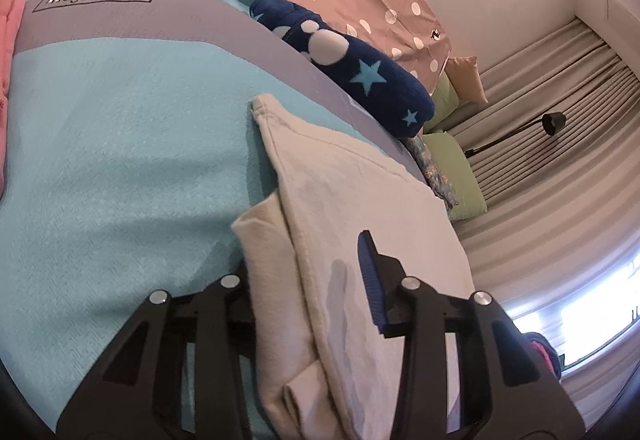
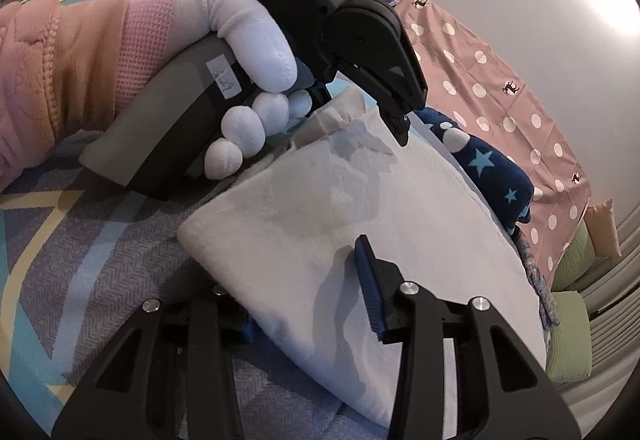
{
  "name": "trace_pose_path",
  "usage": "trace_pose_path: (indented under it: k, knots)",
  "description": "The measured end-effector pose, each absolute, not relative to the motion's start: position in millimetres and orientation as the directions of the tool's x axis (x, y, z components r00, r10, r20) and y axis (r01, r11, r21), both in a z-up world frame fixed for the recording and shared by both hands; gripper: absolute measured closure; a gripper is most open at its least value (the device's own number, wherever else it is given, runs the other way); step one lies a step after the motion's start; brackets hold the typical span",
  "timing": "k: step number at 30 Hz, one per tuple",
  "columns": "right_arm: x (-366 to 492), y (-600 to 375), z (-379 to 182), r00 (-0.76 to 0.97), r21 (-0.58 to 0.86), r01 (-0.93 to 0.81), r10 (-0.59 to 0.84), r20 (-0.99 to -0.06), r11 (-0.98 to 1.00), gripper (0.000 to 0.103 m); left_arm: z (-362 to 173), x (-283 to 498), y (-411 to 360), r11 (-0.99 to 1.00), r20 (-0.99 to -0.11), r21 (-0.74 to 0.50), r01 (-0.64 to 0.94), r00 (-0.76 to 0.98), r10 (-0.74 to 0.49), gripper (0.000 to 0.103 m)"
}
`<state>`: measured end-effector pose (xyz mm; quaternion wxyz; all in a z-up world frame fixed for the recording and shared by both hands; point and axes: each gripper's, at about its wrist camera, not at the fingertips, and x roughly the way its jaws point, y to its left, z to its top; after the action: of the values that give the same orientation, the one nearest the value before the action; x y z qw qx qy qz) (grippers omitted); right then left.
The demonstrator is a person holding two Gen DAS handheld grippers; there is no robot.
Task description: Fold small clothes
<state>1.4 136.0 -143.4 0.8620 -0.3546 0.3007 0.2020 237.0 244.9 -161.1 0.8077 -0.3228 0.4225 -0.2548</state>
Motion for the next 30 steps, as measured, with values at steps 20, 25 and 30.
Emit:
trace_pose_path:
  k: [20,25,30]
  knots:
    - [29.9,76.8,-93.9,0.677,-0.124,-0.515,0.313,-0.666,0.848,0.094,-117.7,244.6,224.1,0.708,-0.567,-0.695,0.128,0.507,-0.649,0.096]
    - [33.2,36.5,-72.9,0.687,0.010,-0.462,0.365,-0.629,0.887,0.095,-81.4,246.7,194.7,0.720,-0.564,-0.674,0.165,0.515,-0.646,0.096]
    - [33.8,-12.6,-60.3,0.699,0.131,-0.407,0.401,-0.592,0.904,0.095,-55.3,251.2,150.3,0.736,-0.578,-0.651,0.187,0.507,-0.639,0.096]
